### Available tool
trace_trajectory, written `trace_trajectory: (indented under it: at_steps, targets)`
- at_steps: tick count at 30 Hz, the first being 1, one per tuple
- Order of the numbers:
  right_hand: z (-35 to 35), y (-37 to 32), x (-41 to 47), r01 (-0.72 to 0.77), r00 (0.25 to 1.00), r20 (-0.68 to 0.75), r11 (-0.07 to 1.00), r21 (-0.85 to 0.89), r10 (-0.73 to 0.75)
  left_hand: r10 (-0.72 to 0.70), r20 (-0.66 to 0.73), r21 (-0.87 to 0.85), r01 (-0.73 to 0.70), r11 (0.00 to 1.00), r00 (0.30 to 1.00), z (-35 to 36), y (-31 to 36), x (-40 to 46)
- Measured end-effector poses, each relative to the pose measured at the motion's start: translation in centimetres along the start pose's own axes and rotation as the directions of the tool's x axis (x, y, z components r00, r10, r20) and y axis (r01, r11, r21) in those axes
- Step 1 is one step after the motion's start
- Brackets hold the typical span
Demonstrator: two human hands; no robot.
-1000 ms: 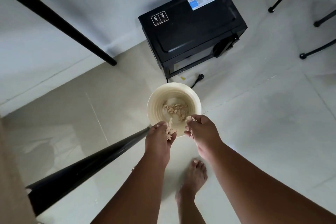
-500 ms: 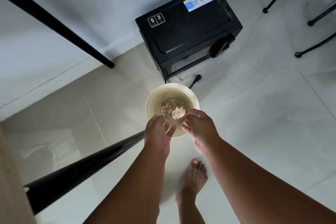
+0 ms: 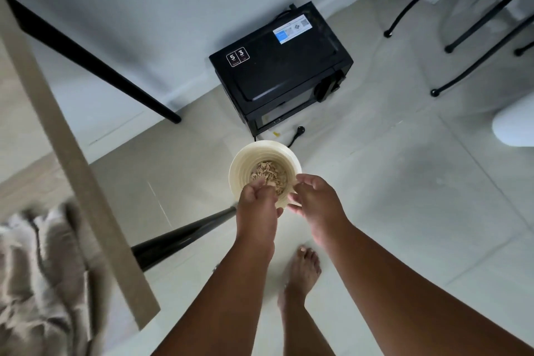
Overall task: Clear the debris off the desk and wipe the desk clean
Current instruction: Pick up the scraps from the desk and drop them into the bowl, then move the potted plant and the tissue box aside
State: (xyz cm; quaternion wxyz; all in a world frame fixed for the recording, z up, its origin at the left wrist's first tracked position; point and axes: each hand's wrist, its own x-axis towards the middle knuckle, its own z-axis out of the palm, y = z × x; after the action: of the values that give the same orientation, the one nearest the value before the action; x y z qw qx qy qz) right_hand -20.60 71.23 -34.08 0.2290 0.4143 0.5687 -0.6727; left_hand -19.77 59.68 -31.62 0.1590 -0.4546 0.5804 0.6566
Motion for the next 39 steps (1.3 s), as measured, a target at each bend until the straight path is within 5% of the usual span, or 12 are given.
trace_trajectory:
  at_steps: [13,25,39]
  targets:
    - [-0.1,-11.7,-21.7,0.205,0.976,0.12,0.952,-0.226,-0.182,0.184,0.243,0.172,-0.229,0.958,0.952,-5.4,10.9,-19.5]
    - [9.6,-15.0,-31.6,0.413,0.895,0.326,0.839,-0.353,-0.303,0.283,0.057,0.032,-0.285,0.958,0.957,-19.9,17.9,-24.8]
    - [27.9,-6.0,-40.1,0.622,0.777,0.523,0.554,-0.553,-0.35,0.36,-0.188,-0.06,-0.377,0.924,0.914,-45.8,18.0,-23.6]
